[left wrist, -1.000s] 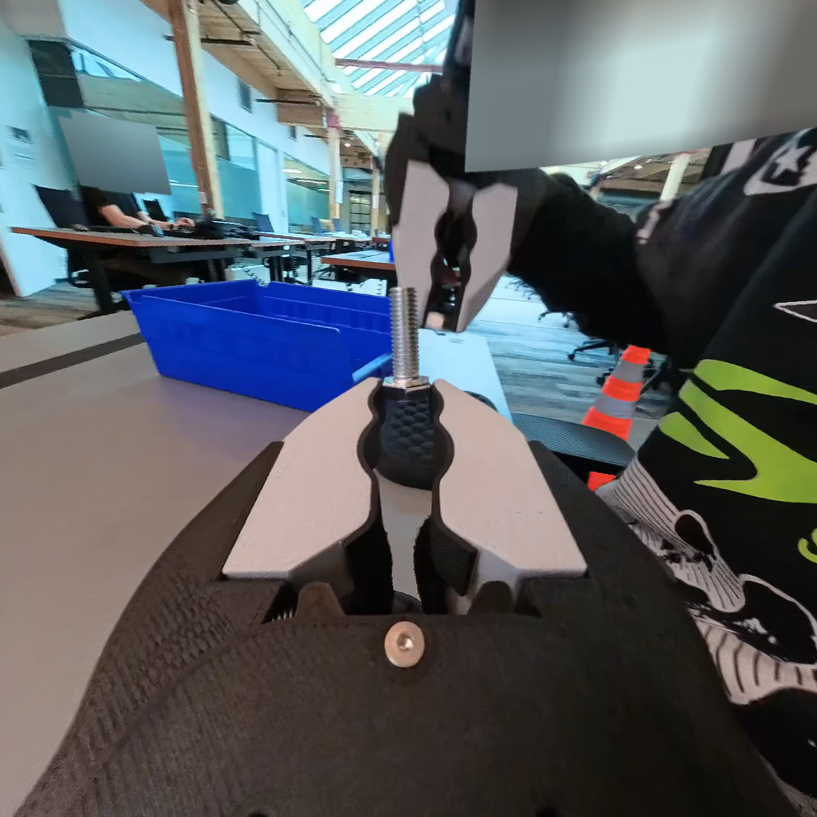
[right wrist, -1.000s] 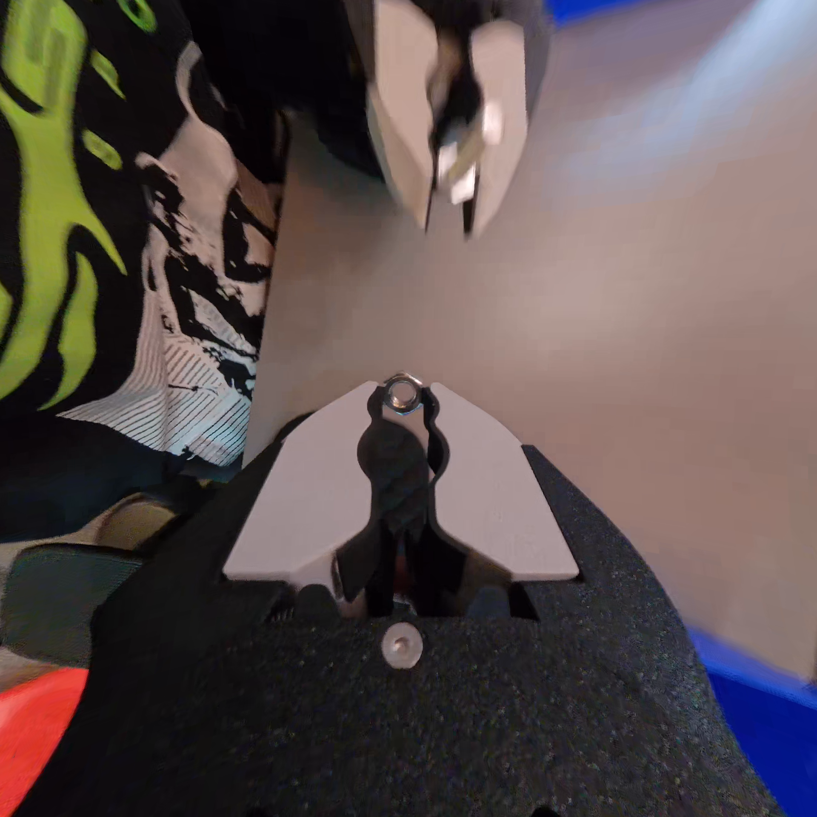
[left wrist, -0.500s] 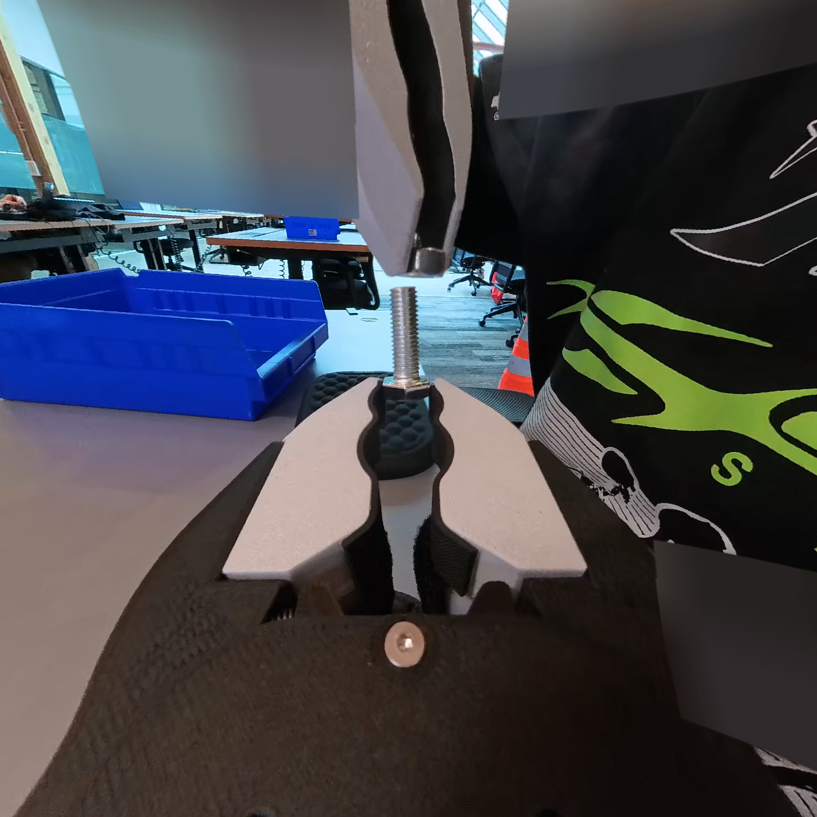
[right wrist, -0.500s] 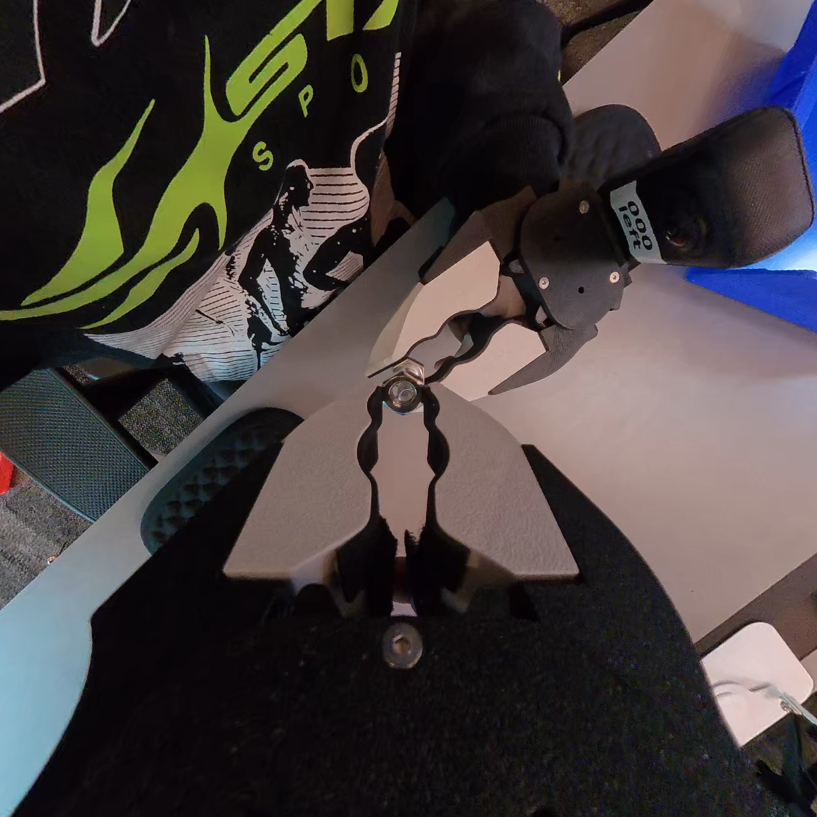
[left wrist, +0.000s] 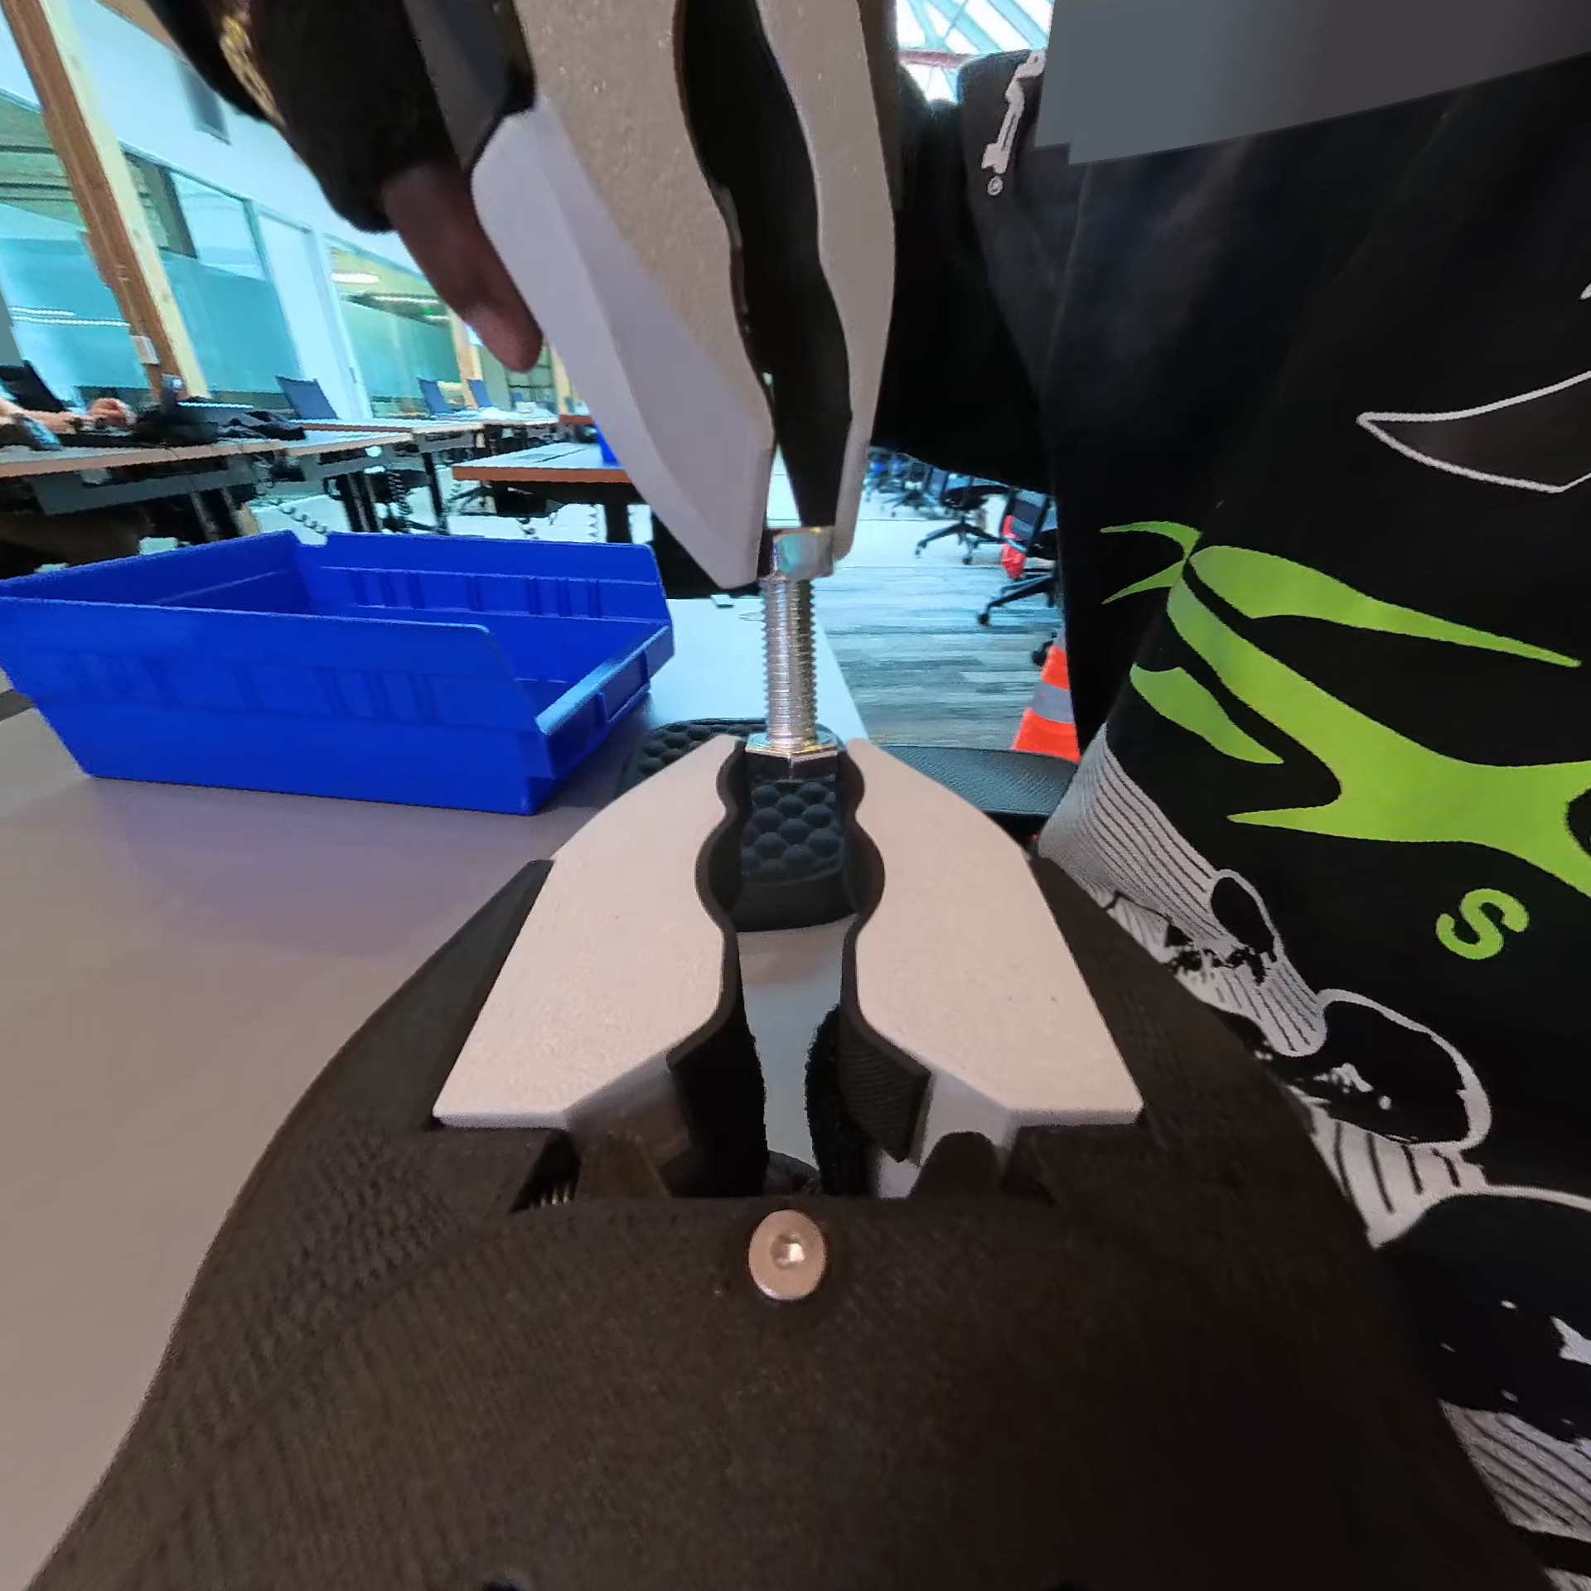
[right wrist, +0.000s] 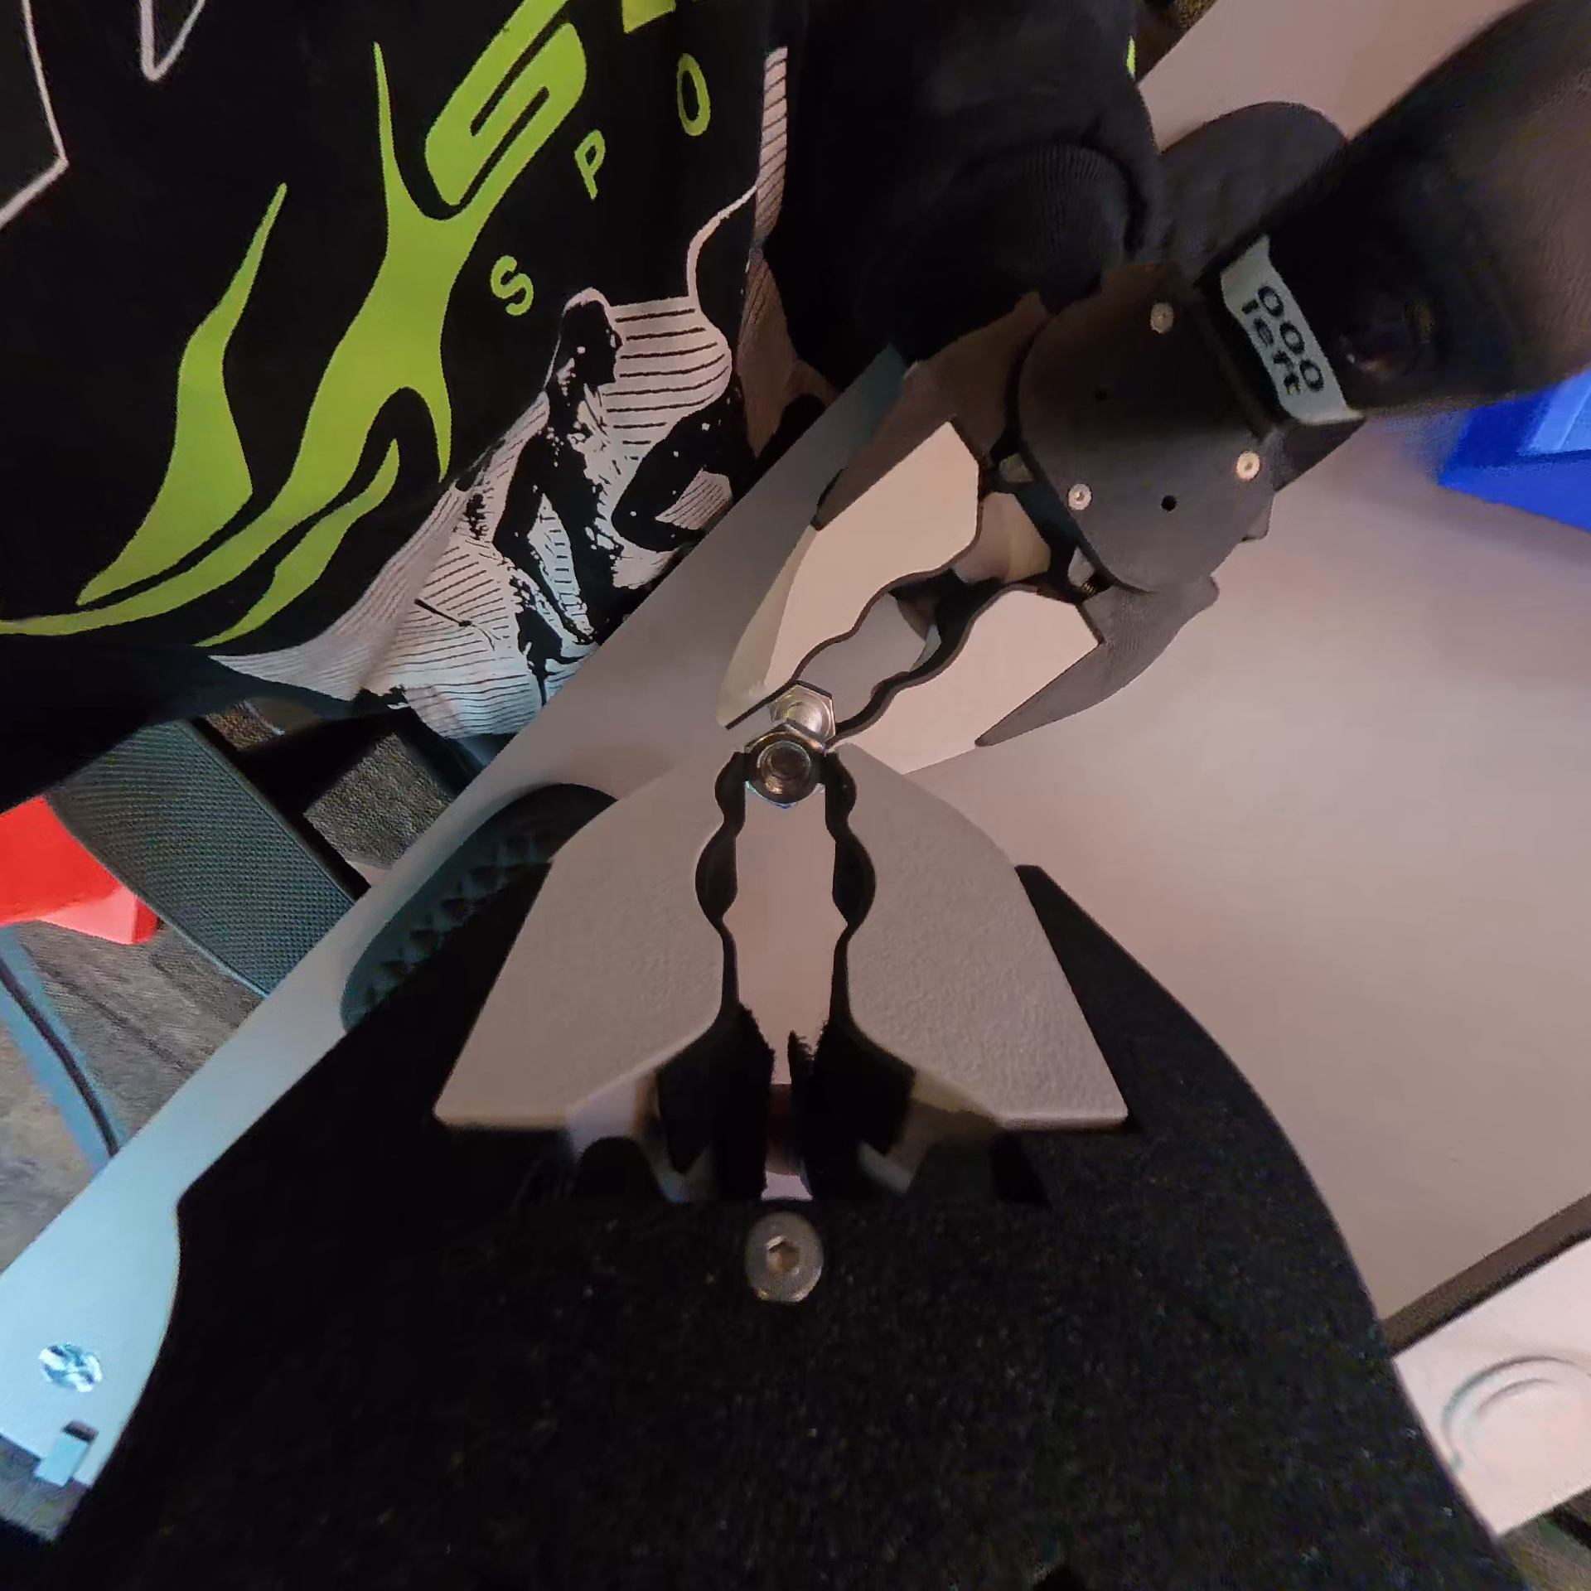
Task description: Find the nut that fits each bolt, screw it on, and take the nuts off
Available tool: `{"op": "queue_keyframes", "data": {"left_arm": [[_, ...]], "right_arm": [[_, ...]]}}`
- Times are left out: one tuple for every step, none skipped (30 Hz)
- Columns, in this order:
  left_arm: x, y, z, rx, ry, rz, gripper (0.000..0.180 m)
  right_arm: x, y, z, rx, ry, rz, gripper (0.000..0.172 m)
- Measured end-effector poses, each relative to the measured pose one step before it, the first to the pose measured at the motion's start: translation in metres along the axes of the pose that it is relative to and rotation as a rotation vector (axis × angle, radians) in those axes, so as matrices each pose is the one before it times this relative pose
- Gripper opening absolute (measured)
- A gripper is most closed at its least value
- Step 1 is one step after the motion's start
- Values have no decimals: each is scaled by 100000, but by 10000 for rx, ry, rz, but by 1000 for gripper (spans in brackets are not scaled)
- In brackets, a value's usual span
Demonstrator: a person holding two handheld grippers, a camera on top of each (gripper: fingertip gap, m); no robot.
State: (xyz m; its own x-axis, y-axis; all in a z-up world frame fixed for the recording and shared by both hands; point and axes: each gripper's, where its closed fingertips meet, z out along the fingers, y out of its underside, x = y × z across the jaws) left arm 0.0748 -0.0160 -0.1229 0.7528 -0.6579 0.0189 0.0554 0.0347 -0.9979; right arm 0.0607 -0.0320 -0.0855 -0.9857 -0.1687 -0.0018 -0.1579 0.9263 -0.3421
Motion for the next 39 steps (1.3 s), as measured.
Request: {"op": "queue_keyframes", "data": {"left_arm": [[-164, -75, -44, 40, -182, 62, 18], [-223, -71, -54, 36, -213, 35, 18], [-249, -63, -54, 22, -214, 20, 18], [-229, -44, -29, 9, -203, 25, 18], [-203, -50, -11, 15, -196, 54, 18], [-186, -47, 4, 6, -205, 60, 18], [-188, -42, 8, 17, -211, 51, 18], [-200, -47, 5, 28, -220, 8, 18], [-225, -73, -12, 54, -240, -15, 18], [-217, -91, -11, 82, -230, -47, 18], [-253, -81, -18, 74, -259, -51, 18], [-322, -45, -27, 40, -316, -10, 18], [-360, 21, -16, -22, -341, 35, 18], [-357, 82, -2, -66, -357, 92, 18], [-356, 113, 32, -103, -391, 162, 18], [-300, 150, 49, -118, -358, 173, 18], [-282, 102, 51, -84, -333, 90, 18], [-236, 58, 46, -37, -294, 42, 18], [-282, 25, 18, -5, -296, 20, 18], [-289, 8, 3, 1, -292, 1, 18], [-225, 16, 6, -14, -236, 37, 18], [-200, 20, 18, -2, -234, 76, 18], [-189, 8, 4, -12, -244, 114, 18], [-183, 20, 19, -15, -251, 132, 18], [-153, 20, 27, -22, -217, 95, 18], [-168, -11, 7, 1, -215, 55, 18], [-105, 11, 8, 11, -134, 32, 18], [-52, 10, 14, 7, -69, -8, 18], [2, 27, 31, 7, 21, -60, 19], [43, 62, 47, -10, 77, -87, 19], [2, 44, 25, 2, 42, -65, 19], [22, 26, 25, -1, 49, -40, 19], [21, 15, 0, 6, 40, -38, 19], [20, -18, 3, 23, 41, -37, 18], [21, -4, 0, 19, 38, -42, 18], [-3, -9, 7, 15, 19, -45, 19], [-33, 5, -13, 19, 14, -38, 19], [-25, 2, -6, 14, 19, -56, 18], [-22, -25, -23, 33, 13, -54, 19]], "right_arm": [[125, 33, -55, 91, 31, 138, 18], [162, 56, -84, 57, 79, 122, 18], [181, 86, -87, 0, 97, 114, 18], [167, 100, -74, -22, 85, 102, 18], [138, 66, -69, -13, 56, 110, 18], [106, 48, -59, 2, 23, 138, 18], [126, 50, -60, -1, 26, 144, 18], [159, 47, -56, 14, 55, 136, 18], [200, 40, -76, 12, 89, 143, 18], [207, 33, -84, 11, 111, 146, 18], [247, 42, -87, 4, 127, 165, 18], [270, 119, -51, -46, 128, 204, 18], [259, 163, -24, -99, 120, 216, 18], [228, 163, 27, -112, 103, 210, 18], [212, 180, 57, -136, 83, 220, 18], [149, 186, 65, -138, 36, 236, 18], [168, 151, 54, -103, 37, 218, 18], [183, 120, 22, -68, 44, 232, 18], [217, 81, 21, -41, 68, 232, 17], [265, 65, 7, -33, 114, 207, 17], [202, 57, 21, -26, 97, 167, 17], [141, 20, 15, -16, 71, 172, 17], [117, -1, 10, -21, 54, 182, 17], [101, -11, 12, -23, 47, 187, 17], [91, 2, 7, -28, 26, 209, 17], [122, -2, 2, -16, 35, 235, 17], [90, -6, 5, -5, 13, 217, 17], [63, 20, 15, -13, -7, 195, 17], [42, 32, 27, -21, -11, 142, 17], [25, 67, 38, -47, 0, 46, 18], [46, 44, 40, -28, 27, -21, 18], [16, -3, 29, -7, 10, -46, 18], [-1, -3, 11, 0, -5, -27, 18], [-2, -4, 2, 3, -11, -16, 18], [2, -10, -3, 13, -11, -17, 18], [19, -9, -5, 6, -6, -5, 18], [20, 14, 7, 2, -3, -10, 18], [10, 40, 8, -3, -3, -17, 19], [7, 10, 3, 16, 1, -6, 20]]}}
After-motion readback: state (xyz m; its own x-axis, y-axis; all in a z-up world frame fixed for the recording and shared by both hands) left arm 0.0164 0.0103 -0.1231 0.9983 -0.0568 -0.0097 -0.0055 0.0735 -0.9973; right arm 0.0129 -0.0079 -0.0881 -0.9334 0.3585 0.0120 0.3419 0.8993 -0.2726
